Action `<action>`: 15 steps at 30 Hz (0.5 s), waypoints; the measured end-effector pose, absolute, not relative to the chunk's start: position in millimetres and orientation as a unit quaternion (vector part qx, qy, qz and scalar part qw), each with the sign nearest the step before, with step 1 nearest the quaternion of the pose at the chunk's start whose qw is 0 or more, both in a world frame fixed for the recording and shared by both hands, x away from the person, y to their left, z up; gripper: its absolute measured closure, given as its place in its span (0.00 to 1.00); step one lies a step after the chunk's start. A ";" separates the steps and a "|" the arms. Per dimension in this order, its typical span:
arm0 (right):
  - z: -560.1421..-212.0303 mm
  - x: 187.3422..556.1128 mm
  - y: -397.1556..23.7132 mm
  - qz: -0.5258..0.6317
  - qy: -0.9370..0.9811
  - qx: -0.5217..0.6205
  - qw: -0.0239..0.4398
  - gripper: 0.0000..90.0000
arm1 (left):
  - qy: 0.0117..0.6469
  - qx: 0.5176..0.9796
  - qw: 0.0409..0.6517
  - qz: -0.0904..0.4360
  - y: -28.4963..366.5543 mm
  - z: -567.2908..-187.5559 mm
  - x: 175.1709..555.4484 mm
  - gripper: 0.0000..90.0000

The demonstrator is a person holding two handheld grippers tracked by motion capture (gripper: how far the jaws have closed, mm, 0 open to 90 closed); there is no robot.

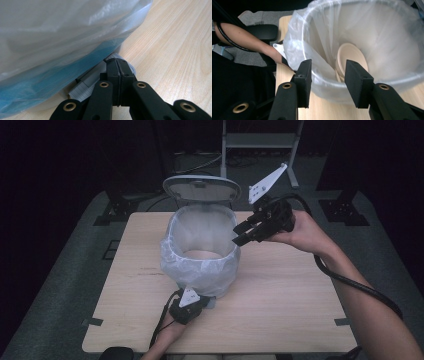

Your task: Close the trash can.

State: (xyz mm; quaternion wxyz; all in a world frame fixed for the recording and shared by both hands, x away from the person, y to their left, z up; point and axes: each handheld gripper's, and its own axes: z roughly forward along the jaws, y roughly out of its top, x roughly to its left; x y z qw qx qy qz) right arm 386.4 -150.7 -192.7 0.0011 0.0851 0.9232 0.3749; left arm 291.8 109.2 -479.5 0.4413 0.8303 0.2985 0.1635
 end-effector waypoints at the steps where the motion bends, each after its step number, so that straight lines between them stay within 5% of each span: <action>1: -194.4 386.7 -153.6 0.376 0.923 0.086 0.002 0.62 | 0.299 0.830 0.442 0.163 109.3 -479.6 291.8 1.00; 15: -218.8 389.1 -193.7 0.392 0.911 0.128 0.009 0.59 | 0.298 0.831 0.441 0.162 109.2 -479.3 291.3 0.99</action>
